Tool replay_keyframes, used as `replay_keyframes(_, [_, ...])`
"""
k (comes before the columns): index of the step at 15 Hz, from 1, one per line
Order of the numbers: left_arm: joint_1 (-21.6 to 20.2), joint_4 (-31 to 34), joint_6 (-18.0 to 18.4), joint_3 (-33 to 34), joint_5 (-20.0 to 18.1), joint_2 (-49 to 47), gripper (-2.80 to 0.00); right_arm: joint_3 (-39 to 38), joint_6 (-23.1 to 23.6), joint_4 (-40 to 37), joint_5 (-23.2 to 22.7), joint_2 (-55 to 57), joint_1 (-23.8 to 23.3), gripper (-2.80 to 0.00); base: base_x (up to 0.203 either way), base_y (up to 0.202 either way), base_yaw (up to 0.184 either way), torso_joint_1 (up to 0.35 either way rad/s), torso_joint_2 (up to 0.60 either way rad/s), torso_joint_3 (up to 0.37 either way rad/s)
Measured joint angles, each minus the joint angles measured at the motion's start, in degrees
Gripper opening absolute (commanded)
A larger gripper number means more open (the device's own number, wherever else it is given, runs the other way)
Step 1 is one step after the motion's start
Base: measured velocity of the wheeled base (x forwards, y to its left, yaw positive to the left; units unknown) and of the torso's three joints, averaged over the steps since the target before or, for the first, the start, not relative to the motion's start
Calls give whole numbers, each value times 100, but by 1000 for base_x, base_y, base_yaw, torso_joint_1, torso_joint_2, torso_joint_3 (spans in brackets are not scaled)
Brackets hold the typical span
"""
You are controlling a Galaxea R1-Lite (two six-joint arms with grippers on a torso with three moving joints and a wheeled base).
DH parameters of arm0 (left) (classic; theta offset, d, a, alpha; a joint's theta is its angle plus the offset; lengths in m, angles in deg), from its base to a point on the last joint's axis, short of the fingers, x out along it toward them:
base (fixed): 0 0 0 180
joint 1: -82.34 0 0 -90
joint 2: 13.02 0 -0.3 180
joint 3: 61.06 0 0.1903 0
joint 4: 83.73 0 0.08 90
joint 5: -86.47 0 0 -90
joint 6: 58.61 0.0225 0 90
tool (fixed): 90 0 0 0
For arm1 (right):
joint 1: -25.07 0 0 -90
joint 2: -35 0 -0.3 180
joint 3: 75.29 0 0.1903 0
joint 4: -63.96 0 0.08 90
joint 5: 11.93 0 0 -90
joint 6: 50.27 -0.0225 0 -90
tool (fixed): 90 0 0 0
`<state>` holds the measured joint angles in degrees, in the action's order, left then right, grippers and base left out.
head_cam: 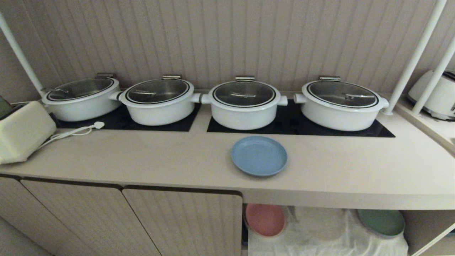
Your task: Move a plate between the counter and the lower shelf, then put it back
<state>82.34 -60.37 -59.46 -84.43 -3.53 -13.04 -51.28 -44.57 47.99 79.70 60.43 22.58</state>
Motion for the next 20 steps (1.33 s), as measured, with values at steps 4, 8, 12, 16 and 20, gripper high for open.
replay_keyframes(4, [0, 0, 0, 0, -2, 0, -280, -46, 0, -686, -125, -1073, 80, -280, 0, 0, 0, 0, 0, 0])
replay_keyframes(8, [0, 0, 0, 0, 0, 0, -280, -54, -12, -739, -139, -2040, 197, -280, 0, 0, 0, 0, 0, 0])
replay_keyframes(12, [0, 0, 0, 0, 0, 0, -280, -54, -237, -749, -125, -2467, 222, -280, 0, 0, 0, 0, 0, 0])
replay_keyframes(16, [0, 0, 0, 0, 0, 0, -280, -54, -519, -749, -103, -2545, 222, -280, 0, 0, 0, 0, 0, 0])
replay_keyframes(20, [0, 2, 0, 0, 0, 0, -280, -54, -500, -748, -103, -2556, 222, -280, 0, 0, 0, 0, 0, 0])
